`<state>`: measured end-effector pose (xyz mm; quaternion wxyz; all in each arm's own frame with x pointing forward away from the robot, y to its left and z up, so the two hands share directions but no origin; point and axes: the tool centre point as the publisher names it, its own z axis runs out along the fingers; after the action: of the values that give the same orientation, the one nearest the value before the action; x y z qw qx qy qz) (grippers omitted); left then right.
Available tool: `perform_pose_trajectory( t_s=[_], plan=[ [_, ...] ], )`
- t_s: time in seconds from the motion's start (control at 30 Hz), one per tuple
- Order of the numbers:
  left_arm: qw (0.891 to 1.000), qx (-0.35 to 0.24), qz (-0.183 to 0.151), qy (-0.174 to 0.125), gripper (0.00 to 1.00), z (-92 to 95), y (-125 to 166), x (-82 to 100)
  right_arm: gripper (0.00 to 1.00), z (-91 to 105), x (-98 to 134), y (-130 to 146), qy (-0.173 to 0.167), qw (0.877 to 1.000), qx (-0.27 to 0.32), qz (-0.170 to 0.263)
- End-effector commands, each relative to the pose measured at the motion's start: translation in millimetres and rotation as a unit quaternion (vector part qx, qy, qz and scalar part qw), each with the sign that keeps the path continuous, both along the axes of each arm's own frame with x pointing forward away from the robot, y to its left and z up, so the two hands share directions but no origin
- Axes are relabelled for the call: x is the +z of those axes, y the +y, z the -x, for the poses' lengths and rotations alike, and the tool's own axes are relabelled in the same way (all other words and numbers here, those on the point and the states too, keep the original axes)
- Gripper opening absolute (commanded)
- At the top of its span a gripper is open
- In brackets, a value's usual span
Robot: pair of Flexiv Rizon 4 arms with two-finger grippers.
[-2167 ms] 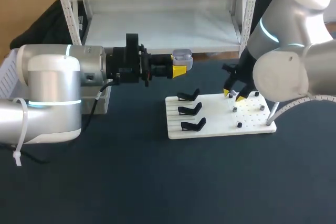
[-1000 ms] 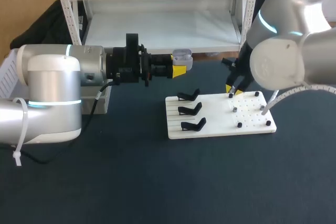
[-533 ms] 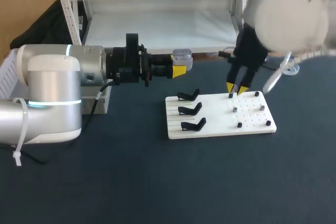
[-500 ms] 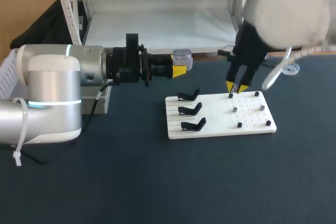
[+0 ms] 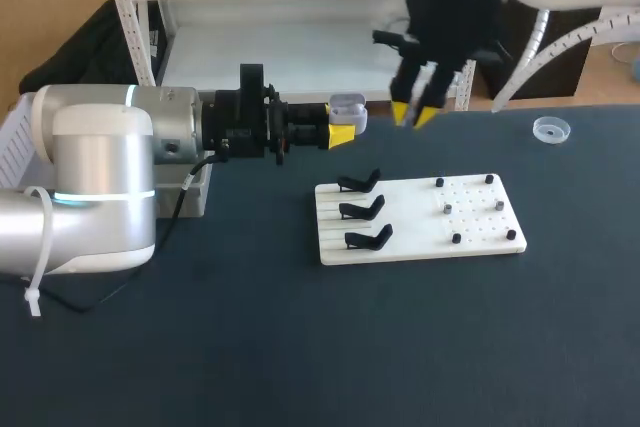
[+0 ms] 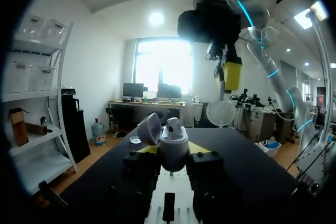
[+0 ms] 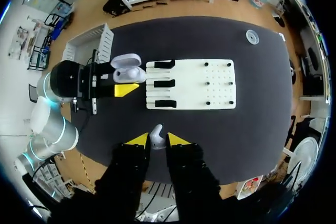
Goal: Pick up each earbud case from the left stands, insert the matching earbuds, close the lid, and place the case in the box.
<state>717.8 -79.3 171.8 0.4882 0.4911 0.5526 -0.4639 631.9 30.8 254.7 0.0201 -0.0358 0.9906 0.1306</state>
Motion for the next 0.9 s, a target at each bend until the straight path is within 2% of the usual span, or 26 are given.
perform_pose_trajectory(
  t_s=[0.03,0.17,0.43,0.73,0.9],
  plan=[
    [1.000,-0.001,0.000,0.000,0.00,-1.6,-1,-0.2,0.00,-5.1,3,21,-0.010,1.000,0.023,0.007],
    [1.000,-0.001,0.000,0.000,0.00,-1.6,-1,-0.2,0.00,-12.9,6,39,-0.027,0.998,0.057,0.013],
    [1.000,-0.001,0.000,0.000,0.00,-1.6,-1,-0.2,0.00,-34.5,-1,63,-0.035,0.995,0.094,0.031],
    [1.000,-0.001,0.000,0.000,0.00,-1.6,-1,-0.2,0.00,-53.8,-8,72,-0.044,0.991,0.112,0.052],
    [1.000,-0.001,0.000,0.000,0.00,-1.6,-1,-0.2,0.00,-58.3,-11,70,-0.041,0.990,0.119,0.060]
  ],
)
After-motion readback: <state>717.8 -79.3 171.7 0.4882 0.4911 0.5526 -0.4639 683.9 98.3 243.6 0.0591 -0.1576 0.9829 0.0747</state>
